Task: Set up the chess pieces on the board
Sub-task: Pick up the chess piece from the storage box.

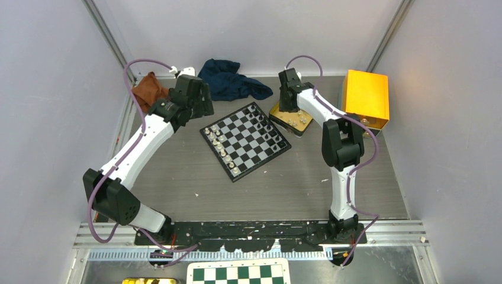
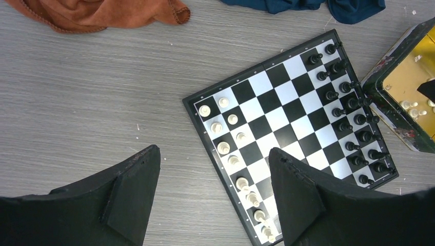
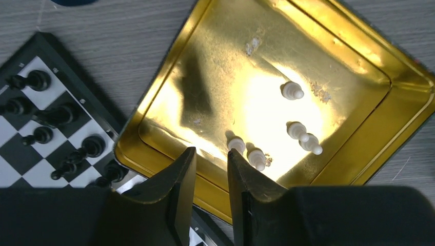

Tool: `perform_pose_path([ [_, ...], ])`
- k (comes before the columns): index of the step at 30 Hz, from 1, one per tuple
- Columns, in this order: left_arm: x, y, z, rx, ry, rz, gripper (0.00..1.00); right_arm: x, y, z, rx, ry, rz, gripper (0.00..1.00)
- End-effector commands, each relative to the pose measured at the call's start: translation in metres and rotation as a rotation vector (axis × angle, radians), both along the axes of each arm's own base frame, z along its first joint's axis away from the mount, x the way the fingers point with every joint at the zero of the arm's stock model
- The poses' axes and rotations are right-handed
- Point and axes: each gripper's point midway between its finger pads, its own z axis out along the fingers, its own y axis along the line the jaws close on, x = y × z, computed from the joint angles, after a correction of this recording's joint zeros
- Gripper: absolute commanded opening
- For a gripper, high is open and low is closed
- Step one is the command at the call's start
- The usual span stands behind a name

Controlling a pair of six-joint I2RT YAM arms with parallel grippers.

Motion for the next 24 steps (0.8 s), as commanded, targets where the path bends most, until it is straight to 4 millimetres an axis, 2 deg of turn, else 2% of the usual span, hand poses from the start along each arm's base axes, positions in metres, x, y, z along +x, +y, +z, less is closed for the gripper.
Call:
perform_pose_path([
  [1,0.008,-0.002,0.02,-0.005,-0.059,-0.002,0.78,0.004,-0.004,-0.001,0.021,-0.025,-0.027,0.35],
  [13,0.009,-0.004,0.017,-0.004,-0.054,-0.009,0.78,-0.003,-0.018,-0.023,0.007,0.027,-0.057,0.35],
  [24,0.009,-0.004,0.017,-0.008,-0.055,-0.011,0.78,-0.003,-0.019,-0.035,0.019,0.05,-0.058,0.35],
])
